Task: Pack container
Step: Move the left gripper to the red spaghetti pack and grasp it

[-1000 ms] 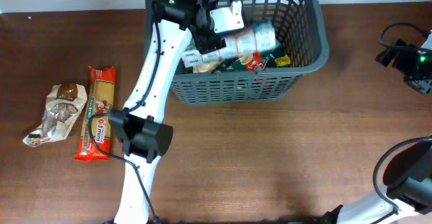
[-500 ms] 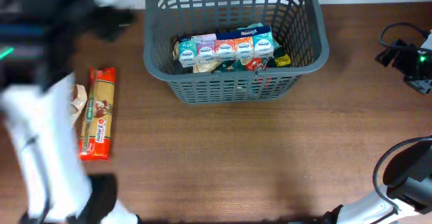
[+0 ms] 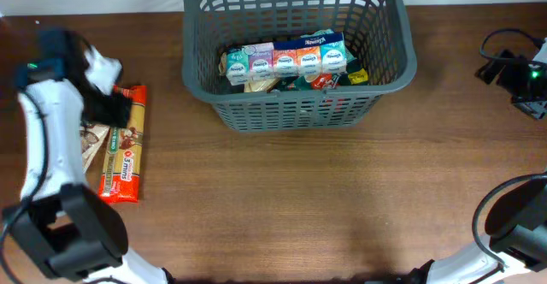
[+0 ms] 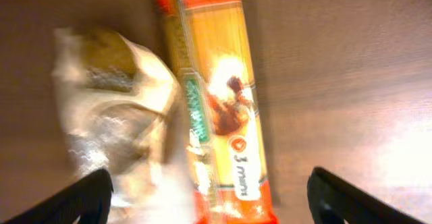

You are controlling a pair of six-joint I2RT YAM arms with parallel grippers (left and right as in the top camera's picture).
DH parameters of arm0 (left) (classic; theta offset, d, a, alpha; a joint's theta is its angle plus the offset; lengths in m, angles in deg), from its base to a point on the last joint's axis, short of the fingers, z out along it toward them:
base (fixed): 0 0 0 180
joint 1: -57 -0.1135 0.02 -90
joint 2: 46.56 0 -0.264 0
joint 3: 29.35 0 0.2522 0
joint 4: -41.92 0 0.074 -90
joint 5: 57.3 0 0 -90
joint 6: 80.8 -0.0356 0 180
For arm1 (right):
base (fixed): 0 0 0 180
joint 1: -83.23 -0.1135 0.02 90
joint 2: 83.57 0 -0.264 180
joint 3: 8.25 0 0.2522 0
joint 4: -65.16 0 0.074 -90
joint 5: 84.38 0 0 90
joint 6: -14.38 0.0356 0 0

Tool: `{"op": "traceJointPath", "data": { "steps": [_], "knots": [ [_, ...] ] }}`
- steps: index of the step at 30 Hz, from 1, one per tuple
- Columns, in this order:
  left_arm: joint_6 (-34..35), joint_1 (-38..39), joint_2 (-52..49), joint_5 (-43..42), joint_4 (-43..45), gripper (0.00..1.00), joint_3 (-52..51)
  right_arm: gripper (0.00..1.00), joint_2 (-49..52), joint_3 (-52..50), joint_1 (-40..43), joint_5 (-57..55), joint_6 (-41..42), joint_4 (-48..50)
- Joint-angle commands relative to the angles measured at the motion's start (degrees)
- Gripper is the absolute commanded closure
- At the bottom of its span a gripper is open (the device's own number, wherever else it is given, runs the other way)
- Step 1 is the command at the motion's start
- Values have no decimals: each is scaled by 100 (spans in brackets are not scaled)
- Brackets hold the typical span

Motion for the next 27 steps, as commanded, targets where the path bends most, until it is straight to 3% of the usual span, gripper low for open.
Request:
{"op": "traceJointPath", "data": {
  "steps": [1, 5, 10, 16, 18, 20, 21, 22, 27],
  "knots": [
    [459, -7, -68, 256, 203, 14, -564, 1, -85, -31, -15, 31, 7, 4],
    [901, -11, -516, 564, 428, 14, -911, 1, -85, -31, -15, 31, 4, 4],
    [898, -11, -1226, 542, 662, 15, -929, 1, -85, -31, -15, 31, 4, 2],
    [901, -13, -1567, 546, 780, 26, -929, 1, -85, -31, -15, 31, 4, 2],
    [901, -13, -1611, 544, 809, 36, -929, 1, -85, -31, -15, 31, 4, 2],
    [901, -11, -1633, 538, 828, 55, -929, 1, -85, -31, -15, 31, 4, 2],
    [901, -11, -1637, 540, 850, 72, -929, 1, -85, -31, -15, 31, 4, 2],
    [901, -11, -1637, 542, 850, 98, -920, 1, -85, -31, -15, 31, 4, 2],
    [1010, 74, -1576, 542, 332, 98, -297, 1, -85, -31, -15, 31, 4, 4]
  ]
}}
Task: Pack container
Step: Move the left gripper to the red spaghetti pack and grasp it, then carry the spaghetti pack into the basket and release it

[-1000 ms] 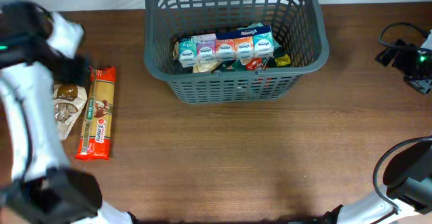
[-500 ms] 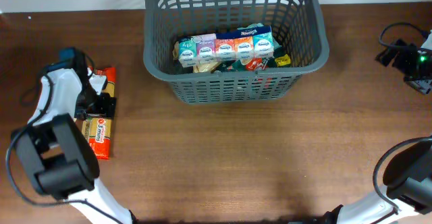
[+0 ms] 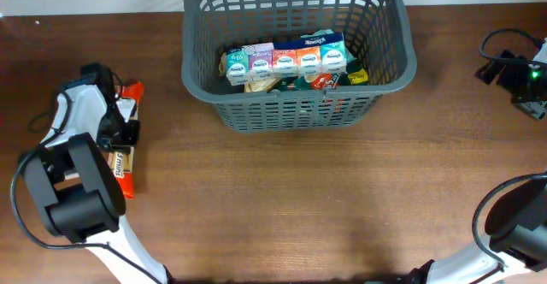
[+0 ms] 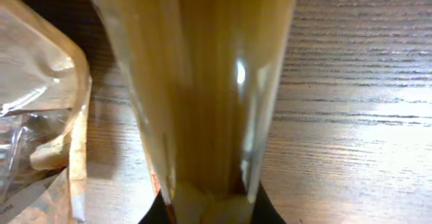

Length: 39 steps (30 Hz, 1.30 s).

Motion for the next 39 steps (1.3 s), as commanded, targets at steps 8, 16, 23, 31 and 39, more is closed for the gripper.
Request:
{"op": "traceJointPath", "data": {
  "steps": [8, 16, 23, 31, 39],
  "knots": [
    [83, 345, 164, -190, -1467, 98, 3171, 1, -85, -31, -15, 28, 0, 2],
    [-804, 1062, 632, -332, -1390, 98, 6096, 1, -85, -31, -15, 28, 0, 4],
    [-4269, 3016, 726, -570, -1261, 98, 7095, 1, -85, -31, -15, 28, 0, 4],
    [-4496, 4275, 107, -586, -1851, 98, 6771, 1, -85, -31, -15, 28, 0, 4],
    [-4422, 4435, -761, -697, -2376, 98, 6478, 1, -85, -31, -15, 28, 0, 2]
  ]
}}
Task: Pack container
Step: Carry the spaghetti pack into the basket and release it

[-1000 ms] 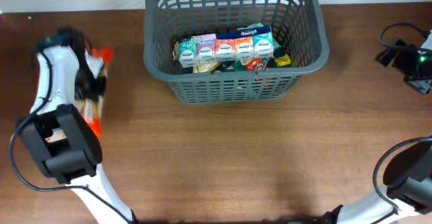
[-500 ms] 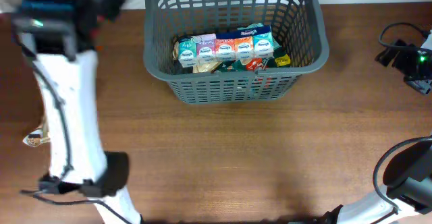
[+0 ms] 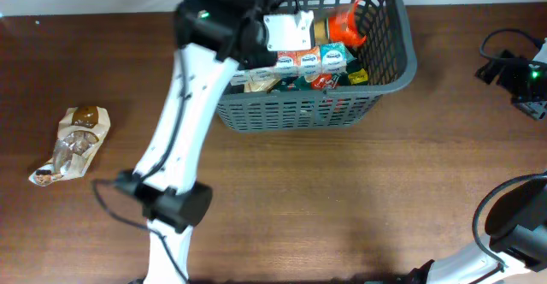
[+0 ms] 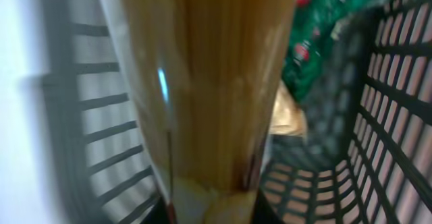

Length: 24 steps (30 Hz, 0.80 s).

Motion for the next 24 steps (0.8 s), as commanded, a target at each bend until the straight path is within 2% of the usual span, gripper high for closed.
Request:
{"op": "traceJointPath", "data": {
  "steps": [1, 6, 10, 11, 12, 13, 14, 16, 18, 19, 24],
  "knots": [
    [-37, 28, -256, -101, -24, 98, 44, 1, -85, -31, -15, 28, 0, 7],
    [603, 28, -662, -225, -129, 98, 44, 1, -85, -31, -15, 28, 0, 7],
    [848, 35, -761, -409, -321, 96, 44, 1, -85, -31, -15, 28, 2, 4],
    [848, 48, -758, -415, -378, 76, 46, 1, -85, -31, -15, 28, 0, 7],
    [848, 66, -730, -341, -413, 48, 52, 1, -85, -31, -15, 28, 0, 4],
    [850, 96, -695, -153, -426, 30, 59, 1, -85, -31, -15, 28, 0, 7],
    [901, 125, -643, 125, -420, 24, 79, 1, -85, -31, -15, 28, 0, 4],
    [1045, 170, -494, 704, -343, 16, 188, 1, -85, -31, -15, 28, 0, 7],
    [1276, 166, -232, 970, -203, 13, 402, 1, -85, -31, -15, 28, 0, 7],
    [1482, 114, -7, 1008, -153, 9, 603, 1, -85, -31, -15, 28, 0, 4],
    [1873, -404, 929, 1333, -140, 9, 916, 1, -85, -31, -15, 28, 0, 4]
  ]
}}
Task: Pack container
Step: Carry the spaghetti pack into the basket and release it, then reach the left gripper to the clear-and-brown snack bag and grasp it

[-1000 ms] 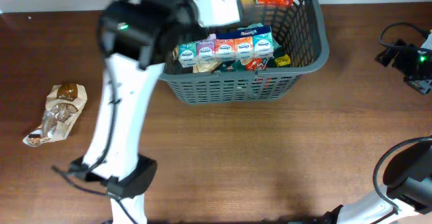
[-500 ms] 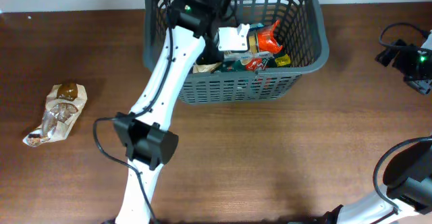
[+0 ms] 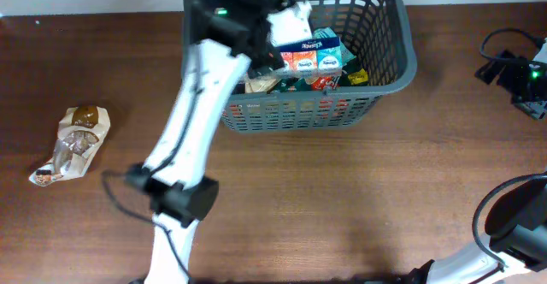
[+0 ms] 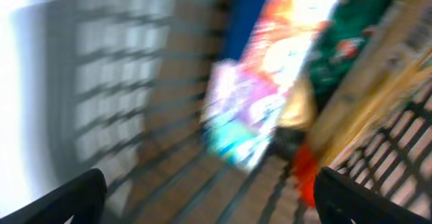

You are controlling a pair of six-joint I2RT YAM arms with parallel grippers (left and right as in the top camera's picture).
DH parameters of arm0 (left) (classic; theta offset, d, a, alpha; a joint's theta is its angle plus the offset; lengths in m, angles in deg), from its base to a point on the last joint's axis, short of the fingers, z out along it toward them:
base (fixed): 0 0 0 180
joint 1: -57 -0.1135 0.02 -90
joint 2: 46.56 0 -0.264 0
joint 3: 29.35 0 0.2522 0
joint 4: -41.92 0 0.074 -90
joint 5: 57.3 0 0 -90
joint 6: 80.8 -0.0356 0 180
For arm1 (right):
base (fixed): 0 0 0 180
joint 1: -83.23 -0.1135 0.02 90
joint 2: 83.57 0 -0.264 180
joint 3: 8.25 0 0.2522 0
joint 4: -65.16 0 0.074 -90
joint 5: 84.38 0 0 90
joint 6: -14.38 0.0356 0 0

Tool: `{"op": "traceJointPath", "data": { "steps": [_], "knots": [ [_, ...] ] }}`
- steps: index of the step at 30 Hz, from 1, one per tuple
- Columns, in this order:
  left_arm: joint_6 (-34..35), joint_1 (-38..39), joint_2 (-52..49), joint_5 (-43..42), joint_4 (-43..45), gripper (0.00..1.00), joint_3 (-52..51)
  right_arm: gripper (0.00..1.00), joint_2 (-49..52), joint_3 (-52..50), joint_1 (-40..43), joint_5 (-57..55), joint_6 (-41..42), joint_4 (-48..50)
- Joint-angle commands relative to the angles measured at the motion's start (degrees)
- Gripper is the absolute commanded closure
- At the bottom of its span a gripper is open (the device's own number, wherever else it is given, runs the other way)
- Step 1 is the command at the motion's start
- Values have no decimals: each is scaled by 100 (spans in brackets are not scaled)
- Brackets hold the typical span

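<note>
The grey plastic basket (image 3: 389, 57) stands at the back middle of the table. My left arm (image 3: 205, 79) reaches over its left rim. In the blurred left wrist view, my left gripper (image 4: 219, 200) hangs open inside the basket with nothing between its fingertips (image 4: 74, 197). The orange spaghetti pack (image 4: 378, 75) lies along the basket wall on the right, its red end (image 4: 307, 177) near the floor. A row of small colourful packs (image 3: 308, 57) and a green wrapper (image 4: 344, 48) lie in the basket too. A crumpled clear snack bag (image 3: 73, 139) lies on the table at the far left.
My right arm (image 3: 517, 70) rests at the table's right edge with a cable, its fingers too small to make out. Its base (image 3: 513, 228) is at the lower right. The brown wooden table (image 3: 342, 198) stretches in front of the basket.
My left gripper has let go of the spaghetti pack and now stands open. The pack has gone from upright in the jaws to lying in the basket. The arm has shifted slightly left.
My left gripper was open above the spaghetti pack and snack bag at the table's left. Then it was shut on the spaghetti there. Later it held the pack over the basket, leaving the snack bag behind. Now the pack lies in the basket and the gripper is open.
</note>
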Motion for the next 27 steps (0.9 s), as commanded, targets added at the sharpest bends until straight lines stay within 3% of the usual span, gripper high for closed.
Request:
{"op": "traceJointPath", "data": {
  "steps": [1, 3, 6, 9, 12, 14, 19, 22, 27],
  "knots": [
    [601, -627, 1342, 496, 42, 11, 376, 1, -85, -31, -15, 28, 2, 4],
    [892, -1228, 1781, 363, 52, 25, 369, 1, -85, -31, -15, 28, 2, 7],
    [1154, -2308, 2221, -216, 81, 32, 120, 1, -85, -31, -15, 28, 2, 4],
    [1578, -3547, 2516, -568, 297, 49, -612, 1, -85, -31, -15, 28, 2, 7],
    [2050, -4457, 2564, -601, 361, 48, -1569, 1, -85, -31, -15, 28, 2, 4],
    [2328, -4824, 2549, -658, 461, 32, -2352, 1, -85, -31, -15, 28, 2, 4],
    [2393, -5342, 2378, -632, 1043, 13, -4660, 1, -85, -31, -15, 28, 2, 4],
    [2391, -5565, 2155, -376, 1674, 13, -5672, 1, -85, -31, -15, 28, 2, 7],
    [2391, -5810, 1812, -334, 2441, 13, -6183, 1, -85, -31, -15, 28, 2, 7]
  ]
}}
